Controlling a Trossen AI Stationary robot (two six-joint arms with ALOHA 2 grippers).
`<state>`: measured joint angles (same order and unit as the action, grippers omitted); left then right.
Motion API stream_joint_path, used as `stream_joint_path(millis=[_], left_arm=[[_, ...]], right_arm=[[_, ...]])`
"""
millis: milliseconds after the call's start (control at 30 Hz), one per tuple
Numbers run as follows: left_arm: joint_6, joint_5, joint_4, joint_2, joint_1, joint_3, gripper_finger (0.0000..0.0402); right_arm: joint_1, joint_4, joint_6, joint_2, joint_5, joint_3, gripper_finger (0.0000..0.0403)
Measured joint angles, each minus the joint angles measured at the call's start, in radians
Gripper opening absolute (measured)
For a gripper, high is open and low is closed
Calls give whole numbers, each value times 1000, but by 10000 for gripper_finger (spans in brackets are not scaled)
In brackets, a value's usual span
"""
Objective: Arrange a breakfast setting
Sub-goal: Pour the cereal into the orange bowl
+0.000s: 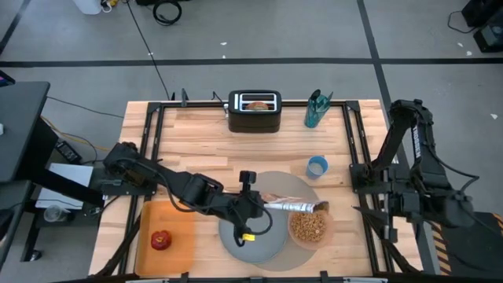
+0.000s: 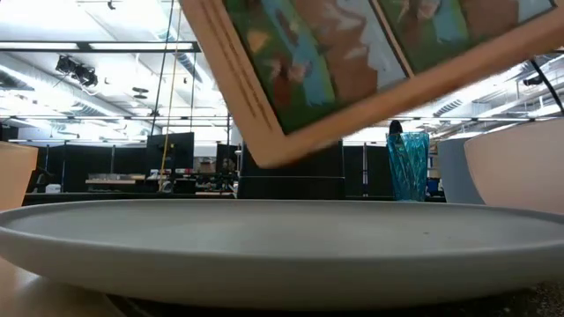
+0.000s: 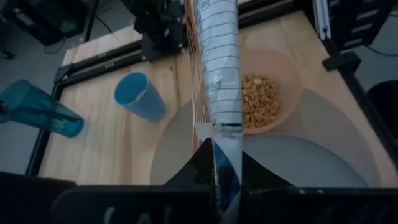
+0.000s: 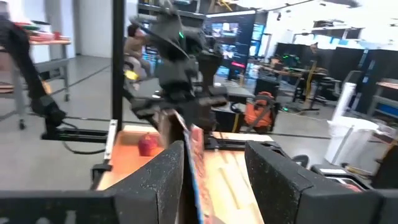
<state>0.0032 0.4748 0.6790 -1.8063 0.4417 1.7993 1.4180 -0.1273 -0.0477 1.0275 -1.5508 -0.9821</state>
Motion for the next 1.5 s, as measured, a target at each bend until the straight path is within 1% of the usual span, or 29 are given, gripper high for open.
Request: stream_joint_path(millis=[100,233,400,533,600,667,733,800,867,1067,1233,1400,1500], left_arm=[[13,2,-123,69,-8,-135,9],[6,1,-275,208,-17,-274,10],[4,9,-505,363,-18,-501,10],[-1,78,-632,474,-1,-658,10],[-16,132,-647,518,6,-713,10],[-11,213,-651,560,23,-760,10],[12,328,-660,605,50,-790,10],[42,472,-681,643,89,-812,10],[69,592,-679,668,123,-833,10],[36,861,-679,701,166,-907,11],[-39,986,-673,698,158,-993,11],[-137,1030,-663,736,129,-1077,11],[-204,1077,-649,783,115,-1145,11]], right_arm=[[10,0,-4,0,-13,1,178],[13,2,-9,0,-19,1,178],[13,-1,-12,1,-20,2,178],[13,-1,-20,1,-20,2,178],[13,-1,-29,1,-20,2,178],[13,-2,-33,1,-20,2,178],[13,-5,-39,1,-20,2,178],[13,-6,-39,1,-20,2,178],[12,-6,-39,1,-20,2,178],[-3,-7,-39,1,-18,2,178],[-25,-8,-39,1,5,2,178],[-40,-8,-39,1,32,2,178],[-46,-9,-39,1,53,2,178]])
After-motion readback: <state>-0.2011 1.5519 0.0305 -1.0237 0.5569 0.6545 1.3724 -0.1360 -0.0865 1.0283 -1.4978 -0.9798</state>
